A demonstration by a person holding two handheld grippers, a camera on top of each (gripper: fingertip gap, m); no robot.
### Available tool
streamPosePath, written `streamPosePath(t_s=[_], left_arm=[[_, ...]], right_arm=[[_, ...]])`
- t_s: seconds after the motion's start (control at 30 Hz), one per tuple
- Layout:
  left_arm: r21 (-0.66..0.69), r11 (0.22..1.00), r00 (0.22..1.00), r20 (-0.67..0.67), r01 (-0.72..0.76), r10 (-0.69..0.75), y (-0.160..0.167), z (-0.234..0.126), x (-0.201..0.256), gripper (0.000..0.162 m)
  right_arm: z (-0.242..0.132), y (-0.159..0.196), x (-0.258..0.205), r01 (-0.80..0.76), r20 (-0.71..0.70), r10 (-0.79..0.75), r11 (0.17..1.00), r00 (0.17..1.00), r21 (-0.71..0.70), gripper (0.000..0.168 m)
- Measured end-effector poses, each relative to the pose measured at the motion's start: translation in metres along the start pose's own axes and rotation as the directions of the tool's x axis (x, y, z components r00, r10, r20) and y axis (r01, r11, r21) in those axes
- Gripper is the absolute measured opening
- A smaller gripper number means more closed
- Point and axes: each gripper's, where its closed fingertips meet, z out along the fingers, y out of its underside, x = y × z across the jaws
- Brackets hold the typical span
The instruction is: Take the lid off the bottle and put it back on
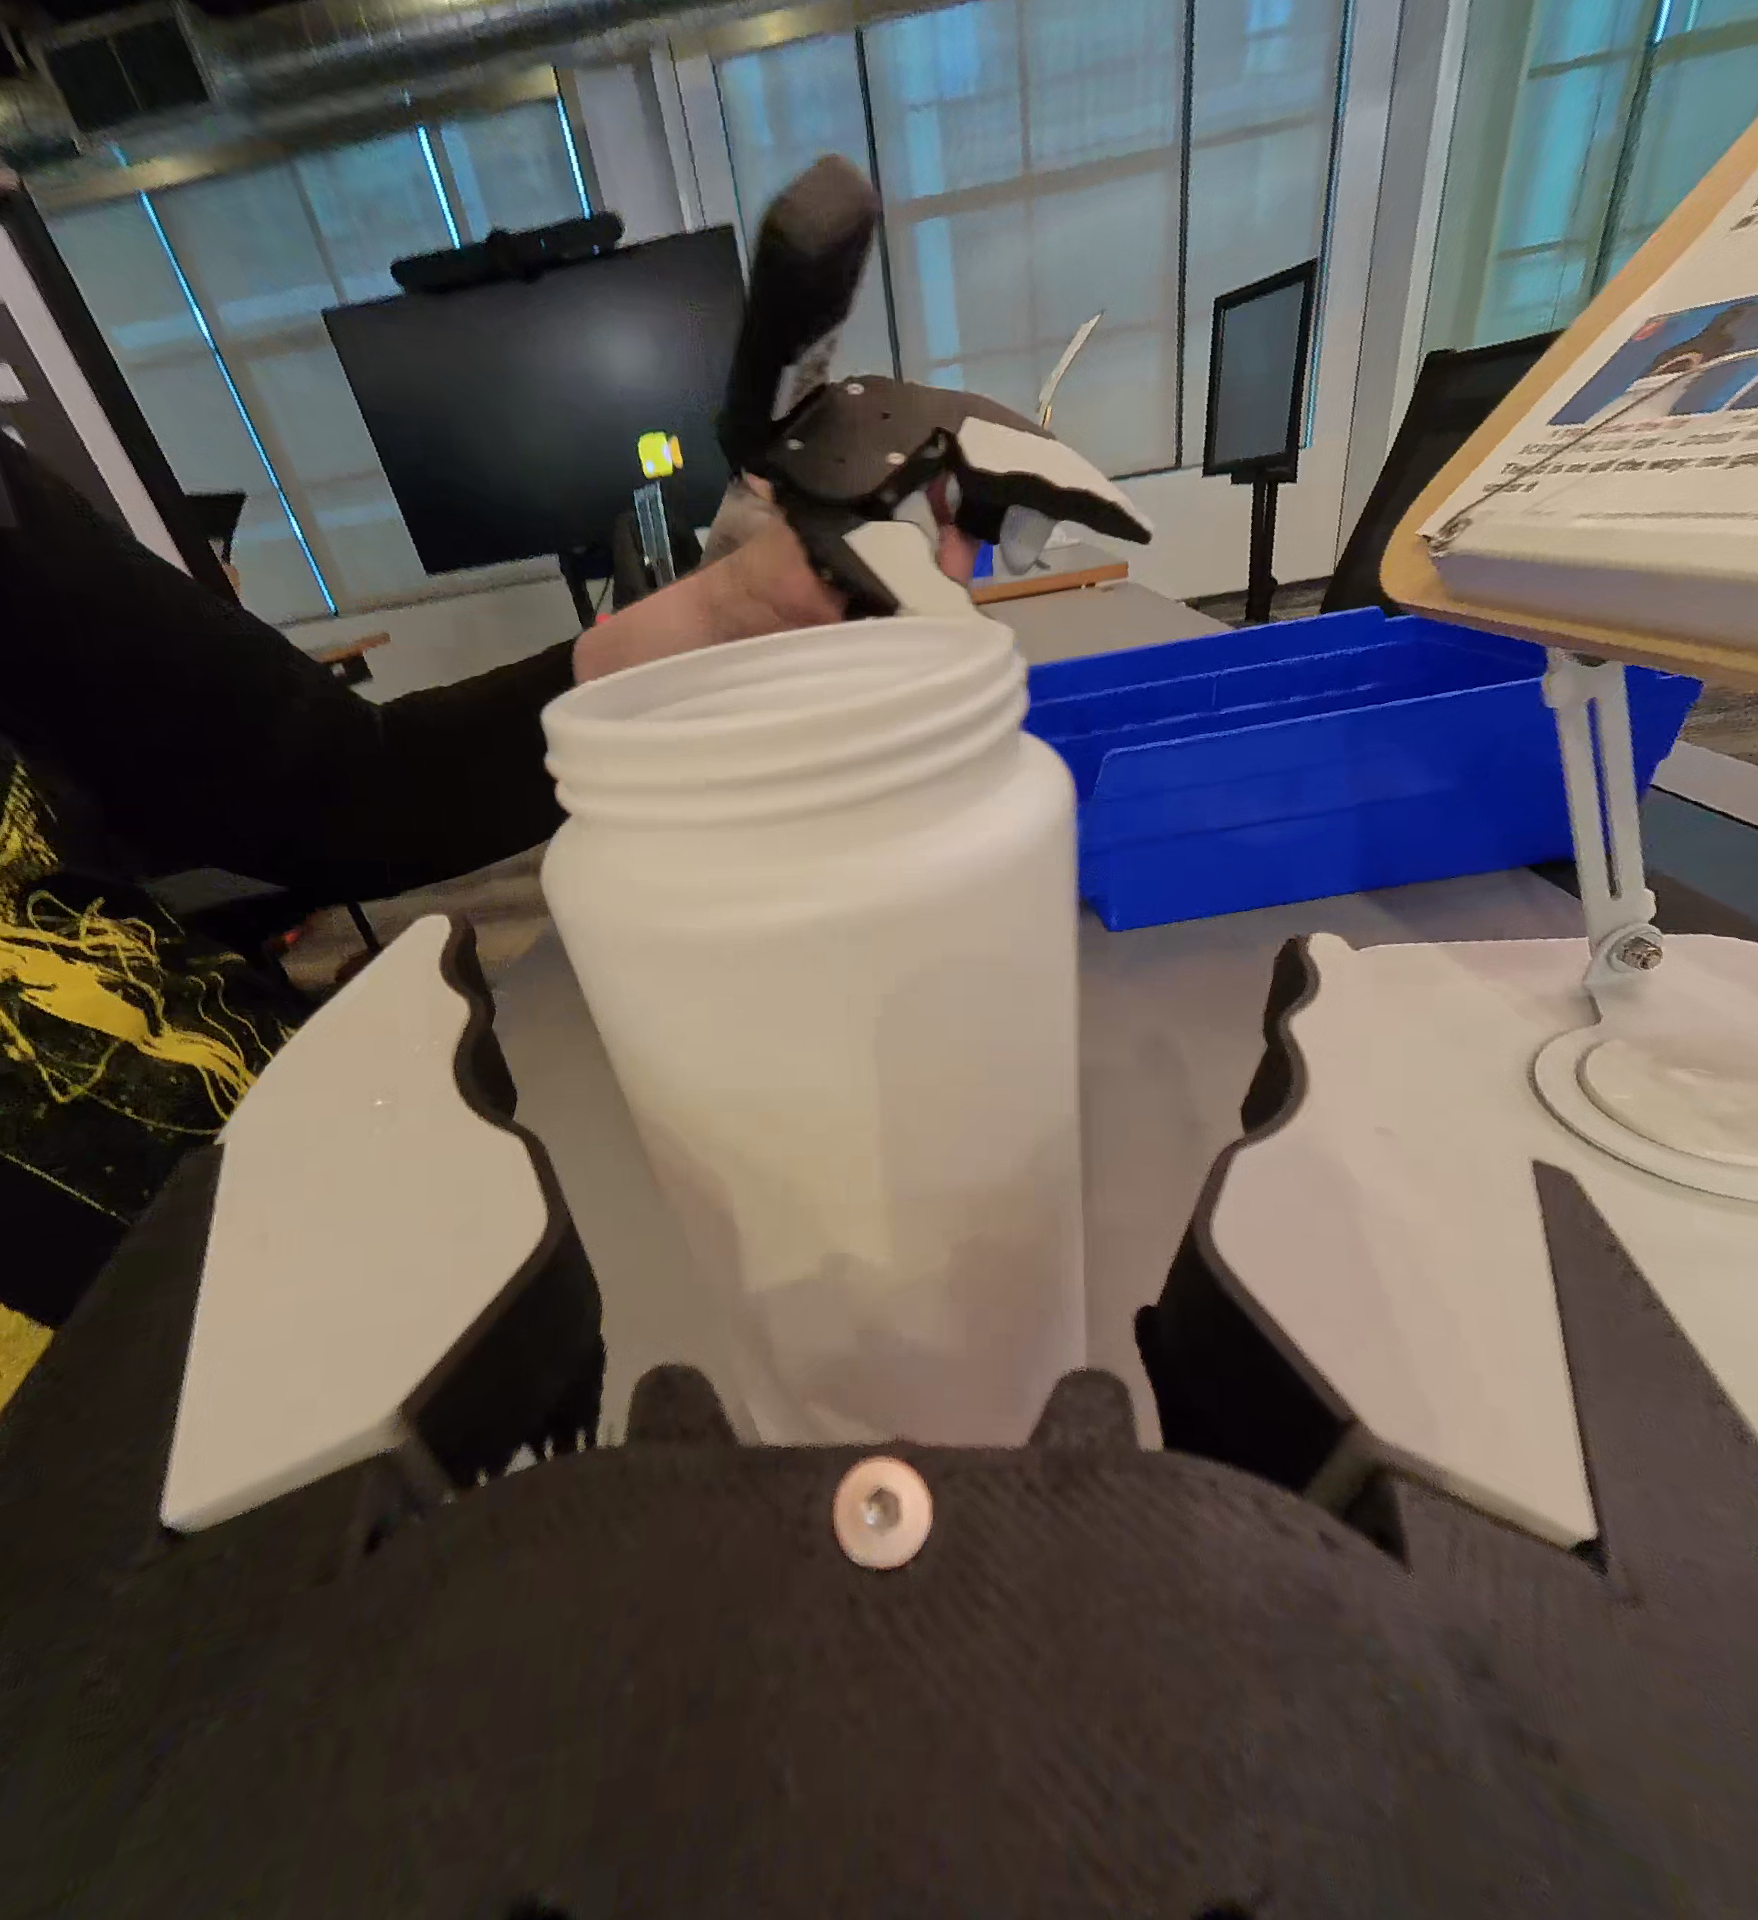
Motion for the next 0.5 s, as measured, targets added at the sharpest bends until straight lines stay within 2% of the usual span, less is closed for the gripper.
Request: streamPosePath(t_s=[0.1, 0.2, 0.33, 0.5], left_arm=[[-0.235, 0.966, 0.993, 0.029, -0.105, 0.114, 0.045, 0.013, -0.06, 0.093], [-0.386, 0.902, 0.981, -0.053, -0.191, 0.185, 0.082, 0.035, -0.096, 0.097], [-0.534, 0.804, 0.965, -0.162, -0.262, 0.206, 0.126, 0.068, -0.126, 0.099], [-0.693, 0.612, 0.925, -0.298, -0.381, 0.237, 0.183, 0.096, -0.144, 0.095]], right_arm=[[-0.006, -0.001, 0.007, -0.026, -0.015, 0.026, 0.999, 1.0, 0.022, 0.137], [-0.009, 0.001, 0.011, -0.031, -0.027, 0.032, 0.999, 0.999, 0.019, 0.135], [-0.008, 0.004, 0.012, -0.037, -0.023, 0.038, 0.999, 0.999, 0.013, 0.135], [-0.008, 0.006, 0.014, -0.055, -0.019, 0.055, 0.998, 0.998, 0.018, 0.135]])
